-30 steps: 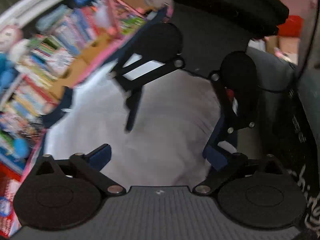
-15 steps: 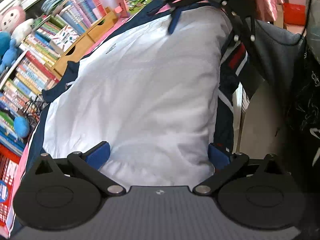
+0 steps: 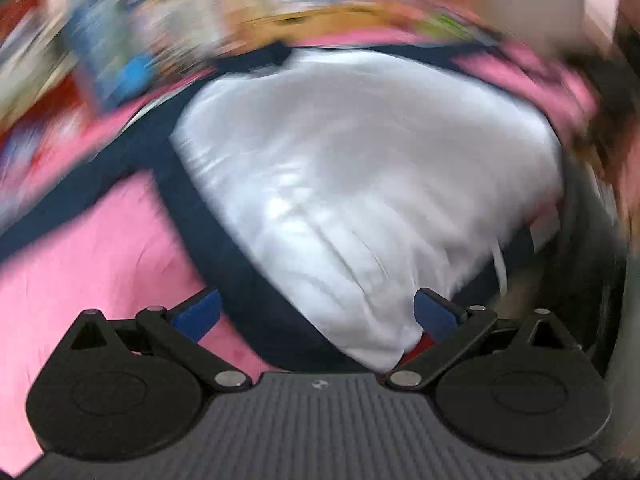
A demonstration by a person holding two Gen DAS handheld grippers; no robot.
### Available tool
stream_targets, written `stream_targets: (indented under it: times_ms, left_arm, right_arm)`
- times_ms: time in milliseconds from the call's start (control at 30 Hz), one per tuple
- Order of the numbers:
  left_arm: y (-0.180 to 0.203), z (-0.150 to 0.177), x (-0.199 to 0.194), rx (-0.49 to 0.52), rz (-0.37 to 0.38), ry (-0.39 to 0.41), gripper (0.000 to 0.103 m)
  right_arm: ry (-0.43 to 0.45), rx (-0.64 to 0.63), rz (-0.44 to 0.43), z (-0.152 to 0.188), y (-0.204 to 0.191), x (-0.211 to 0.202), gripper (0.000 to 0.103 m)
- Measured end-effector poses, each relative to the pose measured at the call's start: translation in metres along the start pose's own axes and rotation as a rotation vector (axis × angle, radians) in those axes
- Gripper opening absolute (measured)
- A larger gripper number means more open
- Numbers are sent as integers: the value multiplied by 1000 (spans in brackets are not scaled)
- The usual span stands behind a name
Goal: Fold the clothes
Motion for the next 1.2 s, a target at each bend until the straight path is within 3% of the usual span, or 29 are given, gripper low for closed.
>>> stream_targets:
  times_ms: [100, 200, 300, 467, 567, 1200]
  left_arm:
    - [7, -3, -3, -269, -58, -55, 103]
    - [35, 1, -3, -322, -102, -91, 103]
    - [63, 5, -3, -374, -146, -127, 103]
    - [89, 12, -7, -397, -177, -135, 103]
    - [96, 14, -11, -385, -190, -133, 103]
    - [102, 17, -10, -375, -234, -111, 103]
  right_arm:
    - [6, 270, 12, -11, 4, -11, 103]
    - [3, 538, -30, -19, 1, -21, 103]
    - [48, 694, -85, -30, -8, -41, 103]
    - [37, 731, -37, -48, -24, -61, 103]
    - [37, 733, -65, -52, -36, -63, 103]
    - [-53, 677, -49, -59, -43, -50, 103]
Point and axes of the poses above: each gripper's, at about its wrist camera, not at the fingertips, and x roughly the way its jaws point, y to its right, z to its underside, the point moved 5 cm from there along x, roughly the way its jaws point, and after that the axes turned 10 degrees about -x, right-handed, at the moved point
